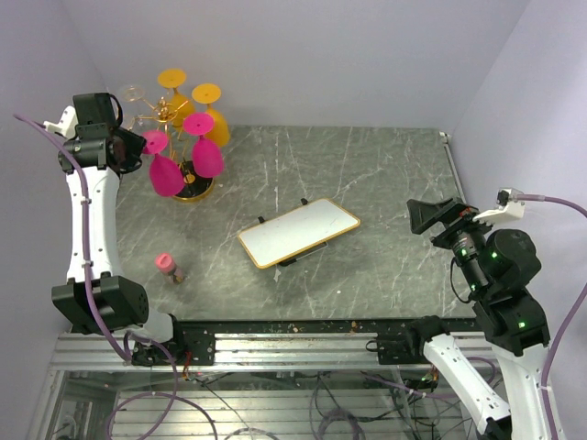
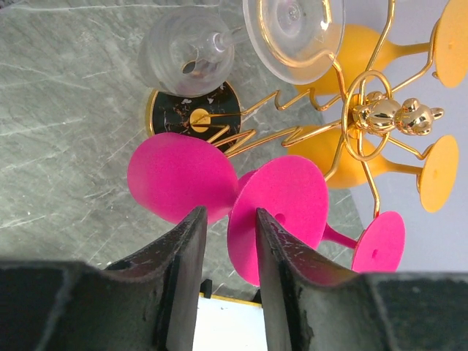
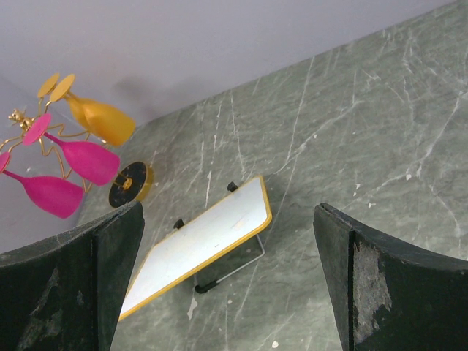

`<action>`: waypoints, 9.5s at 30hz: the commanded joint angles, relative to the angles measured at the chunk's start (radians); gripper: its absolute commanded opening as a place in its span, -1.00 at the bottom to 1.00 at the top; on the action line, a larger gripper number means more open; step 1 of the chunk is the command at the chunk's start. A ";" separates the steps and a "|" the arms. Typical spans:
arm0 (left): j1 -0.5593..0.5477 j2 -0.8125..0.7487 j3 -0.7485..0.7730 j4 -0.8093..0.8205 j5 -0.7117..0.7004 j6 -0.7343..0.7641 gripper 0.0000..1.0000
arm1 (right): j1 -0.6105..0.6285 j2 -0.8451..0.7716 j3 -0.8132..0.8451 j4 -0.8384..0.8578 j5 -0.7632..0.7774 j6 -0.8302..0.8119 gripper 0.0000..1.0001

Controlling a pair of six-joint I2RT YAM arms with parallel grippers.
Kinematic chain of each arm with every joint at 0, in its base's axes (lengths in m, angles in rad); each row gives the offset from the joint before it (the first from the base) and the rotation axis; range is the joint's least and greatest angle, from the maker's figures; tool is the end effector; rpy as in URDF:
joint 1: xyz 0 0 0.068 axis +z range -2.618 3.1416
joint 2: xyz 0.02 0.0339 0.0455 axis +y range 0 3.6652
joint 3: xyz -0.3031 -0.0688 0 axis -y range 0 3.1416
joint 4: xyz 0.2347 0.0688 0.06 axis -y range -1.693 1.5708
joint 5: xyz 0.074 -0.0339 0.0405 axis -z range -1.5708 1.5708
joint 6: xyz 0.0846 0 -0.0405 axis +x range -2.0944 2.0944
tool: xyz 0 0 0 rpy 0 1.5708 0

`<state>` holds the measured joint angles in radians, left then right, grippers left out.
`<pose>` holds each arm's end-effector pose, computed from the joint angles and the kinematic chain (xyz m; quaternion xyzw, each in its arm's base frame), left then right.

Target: Take the wine glass off the wine glass rack

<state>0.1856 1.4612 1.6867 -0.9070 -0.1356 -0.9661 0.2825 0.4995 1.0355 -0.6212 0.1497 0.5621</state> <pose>0.3171 0.0712 0.4263 -0.5149 0.7396 -0.1067 0.4202 0.0824 0.0108 0.4167 0.1524 0.7203 0.2262 0.6378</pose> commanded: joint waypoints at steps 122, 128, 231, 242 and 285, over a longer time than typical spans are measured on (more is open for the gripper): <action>-0.445 -0.222 -0.498 1.992 0.912 -0.842 -0.86 | -0.003 0.787 -0.167 1.869 -0.988 0.803 0.99; -0.503 -0.222 -0.560 2.031 0.886 -0.851 -0.86 | 0.021 0.940 -0.143 2.398 -0.888 1.134 0.73; -0.546 -0.630 -0.534 0.367 0.016 0.071 0.99 | -0.152 0.963 0.681 -0.551 0.265 0.412 0.98; -0.543 -0.557 -0.627 0.419 -0.330 -0.222 0.98 | -0.151 0.463 0.256 -0.110 0.226 0.381 0.99; -0.273 0.100 0.024 0.150 -0.136 -0.352 0.10 | -0.135 0.301 0.093 -0.012 0.387 0.372 0.99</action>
<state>-0.0902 1.5517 1.6707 -0.7158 -0.2432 -1.3167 0.1417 0.8066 1.1358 -0.6476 0.5064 0.9413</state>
